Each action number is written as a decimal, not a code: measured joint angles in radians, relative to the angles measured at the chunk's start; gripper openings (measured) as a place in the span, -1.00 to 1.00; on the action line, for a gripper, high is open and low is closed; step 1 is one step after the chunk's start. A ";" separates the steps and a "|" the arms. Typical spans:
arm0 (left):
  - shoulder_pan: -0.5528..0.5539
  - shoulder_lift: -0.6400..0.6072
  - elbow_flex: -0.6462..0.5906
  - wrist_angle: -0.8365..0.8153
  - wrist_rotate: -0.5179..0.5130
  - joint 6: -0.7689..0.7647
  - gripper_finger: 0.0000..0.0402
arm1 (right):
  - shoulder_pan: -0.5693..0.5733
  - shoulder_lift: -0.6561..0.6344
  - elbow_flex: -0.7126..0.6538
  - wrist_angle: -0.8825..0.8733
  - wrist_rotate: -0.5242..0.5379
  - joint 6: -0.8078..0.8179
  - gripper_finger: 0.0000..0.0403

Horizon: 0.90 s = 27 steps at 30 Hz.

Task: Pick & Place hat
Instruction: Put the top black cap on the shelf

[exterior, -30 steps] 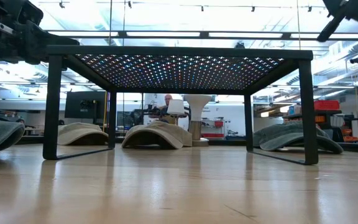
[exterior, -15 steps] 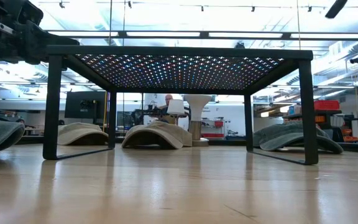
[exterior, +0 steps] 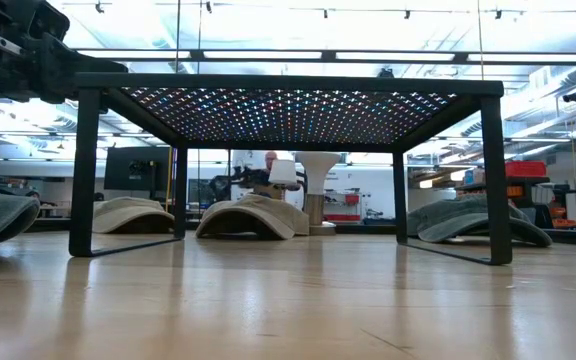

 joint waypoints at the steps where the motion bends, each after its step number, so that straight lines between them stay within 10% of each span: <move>1: 0.000 0.000 0.000 0.000 0.000 0.000 -0.85 | 0.000 0.009 0.008 -0.009 -0.001 -0.009 -0.88; 27: 0.000 0.000 0.000 0.000 0.000 0.000 -0.85 | 0.000 0.130 0.023 -0.159 0.000 -0.034 -0.88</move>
